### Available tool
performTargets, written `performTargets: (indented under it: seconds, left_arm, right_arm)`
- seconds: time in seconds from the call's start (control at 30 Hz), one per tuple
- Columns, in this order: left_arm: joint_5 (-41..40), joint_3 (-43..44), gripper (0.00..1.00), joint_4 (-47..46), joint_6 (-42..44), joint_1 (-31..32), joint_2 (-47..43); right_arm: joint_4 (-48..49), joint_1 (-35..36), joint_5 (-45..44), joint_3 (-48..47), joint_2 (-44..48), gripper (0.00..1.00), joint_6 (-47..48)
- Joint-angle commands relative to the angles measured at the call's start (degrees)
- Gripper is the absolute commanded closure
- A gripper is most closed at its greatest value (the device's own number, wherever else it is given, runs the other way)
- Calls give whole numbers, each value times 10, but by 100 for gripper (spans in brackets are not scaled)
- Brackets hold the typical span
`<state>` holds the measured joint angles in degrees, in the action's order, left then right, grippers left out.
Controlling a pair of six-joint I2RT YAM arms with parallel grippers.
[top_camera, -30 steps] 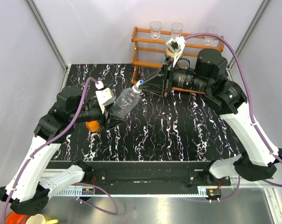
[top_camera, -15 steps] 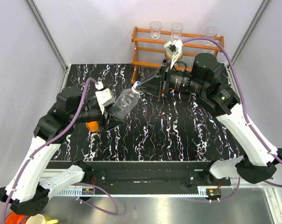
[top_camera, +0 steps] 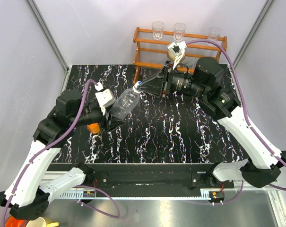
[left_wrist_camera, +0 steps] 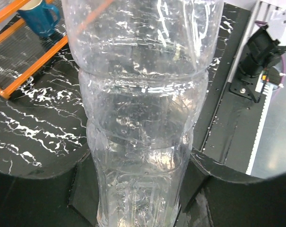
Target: Screw on the bottle caps
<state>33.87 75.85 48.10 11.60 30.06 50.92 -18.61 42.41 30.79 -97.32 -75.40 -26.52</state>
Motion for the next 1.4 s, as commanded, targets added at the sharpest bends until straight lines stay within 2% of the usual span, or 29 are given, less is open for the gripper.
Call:
performTargets:
  seconds: [0.0, 0.1, 0.4, 0.53, 0.9, 1.07, 1.17, 1.23, 1.27, 1.3, 1.37]
  left_arm:
    - [-119, -4, 48, -102, -39, -4, -7]
    - [-157, -11, 47, -109, -31, -4, -8]
    - [-184, -56, 46, -114, 7, -3, -13]
    - [-217, -67, 46, -113, 23, 14, -9]
    - [-399, -99, 46, -155, 42, 41, -16]
    - [-417, -106, 46, -163, 20, 43, -20]
    - [-389, -110, 46, -159, 6, 42, -23]
    - [-362, -118, 46, -153, -6, 42, -30]
    - [-317, -120, 46, -151, -10, 43, -32]
    - [-292, -121, 47, -144, -14, 42, -35]
    - [-221, -125, 48, -140, -25, 43, -40]
  right_arm:
    - [-18, 1, -28, 14, 2, 78, -37]
    - [-35, 1, -46, 2, -5, 80, -50]
    - [-89, 8, -61, -37, -26, 82, -57]
    - [-100, 21, -80, -39, -39, 85, -62]
    - [-158, 95, -220, -83, -81, 98, -109]
    - [-159, 127, -305, -79, -84, 99, -127]
    - [-150, 130, -328, -77, -85, 93, -131]
    - [-149, 131, -319, -88, -88, 82, -122]
    - [-149, 131, -318, -92, -90, 78, -117]
    - [-150, 131, -317, -95, -88, 68, -114]
    - [-150, 131, -314, -105, -86, 61, -101]
